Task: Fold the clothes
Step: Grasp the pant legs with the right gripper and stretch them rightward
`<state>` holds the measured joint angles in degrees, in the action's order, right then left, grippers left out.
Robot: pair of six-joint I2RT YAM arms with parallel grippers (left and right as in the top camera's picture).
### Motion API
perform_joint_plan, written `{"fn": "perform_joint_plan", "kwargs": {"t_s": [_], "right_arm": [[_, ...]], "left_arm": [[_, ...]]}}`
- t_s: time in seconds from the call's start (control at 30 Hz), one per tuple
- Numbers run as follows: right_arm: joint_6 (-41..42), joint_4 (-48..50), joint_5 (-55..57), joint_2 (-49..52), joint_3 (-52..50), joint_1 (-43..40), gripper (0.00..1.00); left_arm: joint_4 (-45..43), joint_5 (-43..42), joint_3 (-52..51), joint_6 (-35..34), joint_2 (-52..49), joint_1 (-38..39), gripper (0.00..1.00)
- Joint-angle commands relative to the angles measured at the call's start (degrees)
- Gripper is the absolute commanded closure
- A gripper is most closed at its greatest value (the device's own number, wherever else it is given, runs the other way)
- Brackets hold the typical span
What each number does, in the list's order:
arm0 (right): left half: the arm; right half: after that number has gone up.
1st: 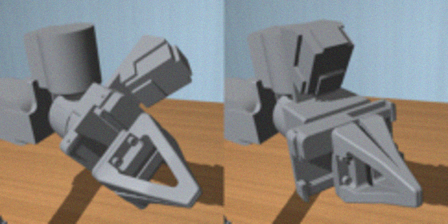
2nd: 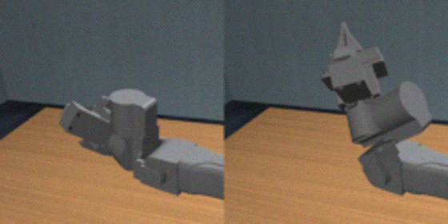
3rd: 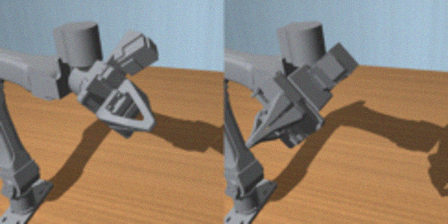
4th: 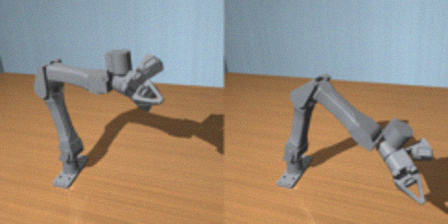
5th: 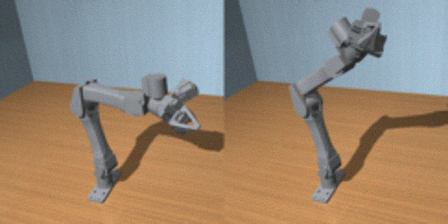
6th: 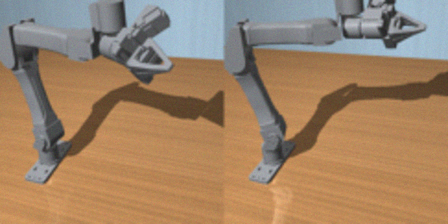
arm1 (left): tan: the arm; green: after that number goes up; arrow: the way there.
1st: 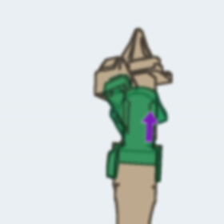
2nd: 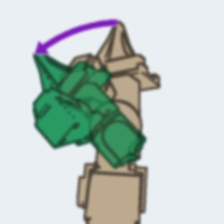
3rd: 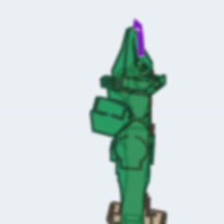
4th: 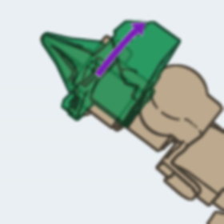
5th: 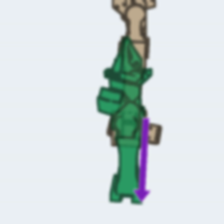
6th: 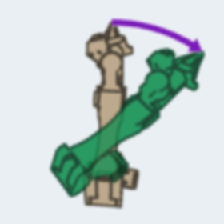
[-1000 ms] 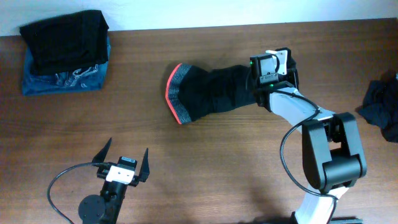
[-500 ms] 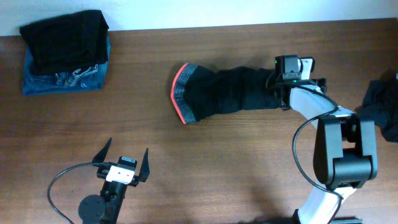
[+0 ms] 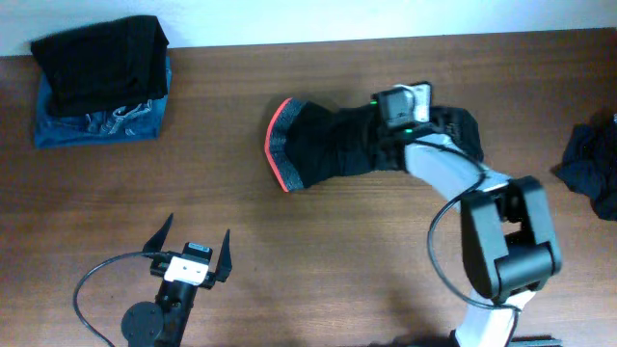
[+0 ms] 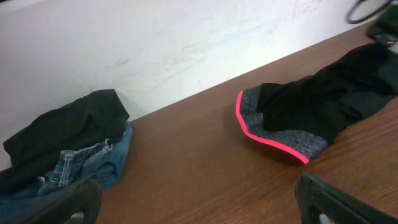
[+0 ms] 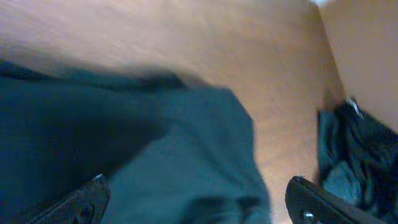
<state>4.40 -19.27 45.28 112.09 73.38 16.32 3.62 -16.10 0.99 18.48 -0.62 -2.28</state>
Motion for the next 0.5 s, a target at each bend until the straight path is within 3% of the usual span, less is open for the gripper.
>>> {"fn": "perform_joint_plan", "kwargs": {"t_s": [0.0,0.23,0.47], "right_arm": [[0.3,0.2,-1.7,-2.4,2.6,4.6,0.05],[0.4,-1.9,-27.0,-1.9,2.7,8.4,0.13],[1.0,-1.9,-31.3,0.8,2.7,6.7,0.18]], "left_arm": [[0.1,-0.2,-0.2,0.5,0.3,-0.2,0.01],[0.1,-0.2,-0.2,0.5,0.3,-0.2,0.01],[0.1,-0.2,-0.2,0.5,0.3,-0.2,0.01]]}}
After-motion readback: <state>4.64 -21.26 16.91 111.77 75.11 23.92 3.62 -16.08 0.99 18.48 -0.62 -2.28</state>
